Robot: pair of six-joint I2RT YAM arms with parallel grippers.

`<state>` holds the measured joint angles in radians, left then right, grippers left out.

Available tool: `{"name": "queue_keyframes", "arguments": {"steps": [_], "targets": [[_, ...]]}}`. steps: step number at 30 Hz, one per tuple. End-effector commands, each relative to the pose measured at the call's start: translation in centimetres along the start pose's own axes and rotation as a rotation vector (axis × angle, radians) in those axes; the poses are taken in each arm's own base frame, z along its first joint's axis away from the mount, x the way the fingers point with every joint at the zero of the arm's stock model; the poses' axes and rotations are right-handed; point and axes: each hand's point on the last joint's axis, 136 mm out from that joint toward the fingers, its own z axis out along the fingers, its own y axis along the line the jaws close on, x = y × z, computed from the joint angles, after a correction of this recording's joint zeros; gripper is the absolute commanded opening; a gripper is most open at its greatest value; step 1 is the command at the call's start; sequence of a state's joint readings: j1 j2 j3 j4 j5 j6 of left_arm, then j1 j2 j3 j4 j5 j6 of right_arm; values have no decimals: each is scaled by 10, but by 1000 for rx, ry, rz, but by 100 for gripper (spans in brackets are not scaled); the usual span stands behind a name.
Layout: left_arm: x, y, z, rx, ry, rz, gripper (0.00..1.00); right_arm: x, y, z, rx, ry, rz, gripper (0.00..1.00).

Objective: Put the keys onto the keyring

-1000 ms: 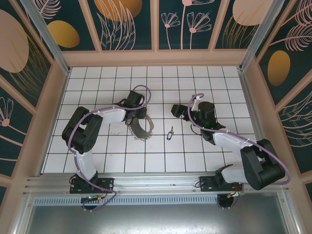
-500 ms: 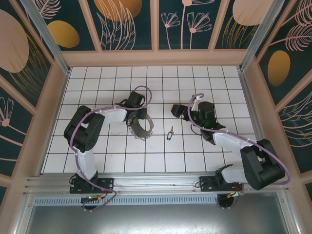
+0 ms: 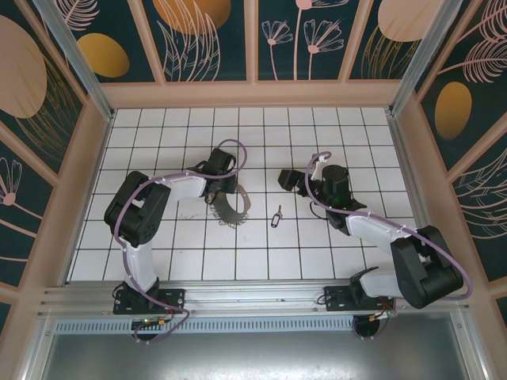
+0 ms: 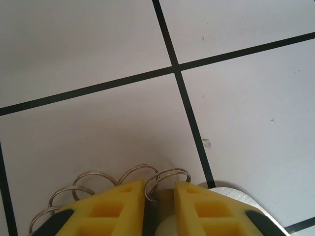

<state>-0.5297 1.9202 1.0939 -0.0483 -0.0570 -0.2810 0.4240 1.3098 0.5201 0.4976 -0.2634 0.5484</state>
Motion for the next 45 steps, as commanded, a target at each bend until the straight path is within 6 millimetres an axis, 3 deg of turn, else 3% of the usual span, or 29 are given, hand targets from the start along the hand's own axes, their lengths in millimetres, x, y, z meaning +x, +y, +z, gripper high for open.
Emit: {"name": "queue_keyframes", "arguments": {"steps": [1,6,8,13,23,27,32,33,38,45], "targets": [[-7,-6,3,17,-12,13,21,-7,4,-5,-14,-29,-17,99],[-10,-8,2,27,-17,19,9,-8,3,-6,-7,-35,-14,99],[-13,-10,-1,37,-23,26,0,-10,4,-7,-5,-40,-16,99],[-34,-21,-18,78,-61,53,0,-21,14,-8,-33,-59,-25,99],[-71,-21,-52,53,-156,95,0,-46,33,-3,-123,-87,-47,99],[-78,-35,-63,122,-186,137,0,-54,39,-1,-170,-93,-39,99],[-92,-58,-91,252,-282,207,0,-64,53,-4,-251,-88,-69,98],[-101,-63,-107,276,-320,227,0,-66,55,-5,-263,-86,-79,98],[-119,-85,-143,378,-401,325,0,-85,66,-15,-358,-97,-124,96],[-137,-113,-174,515,-488,445,0,-106,94,-23,-511,-73,-237,91]]}}
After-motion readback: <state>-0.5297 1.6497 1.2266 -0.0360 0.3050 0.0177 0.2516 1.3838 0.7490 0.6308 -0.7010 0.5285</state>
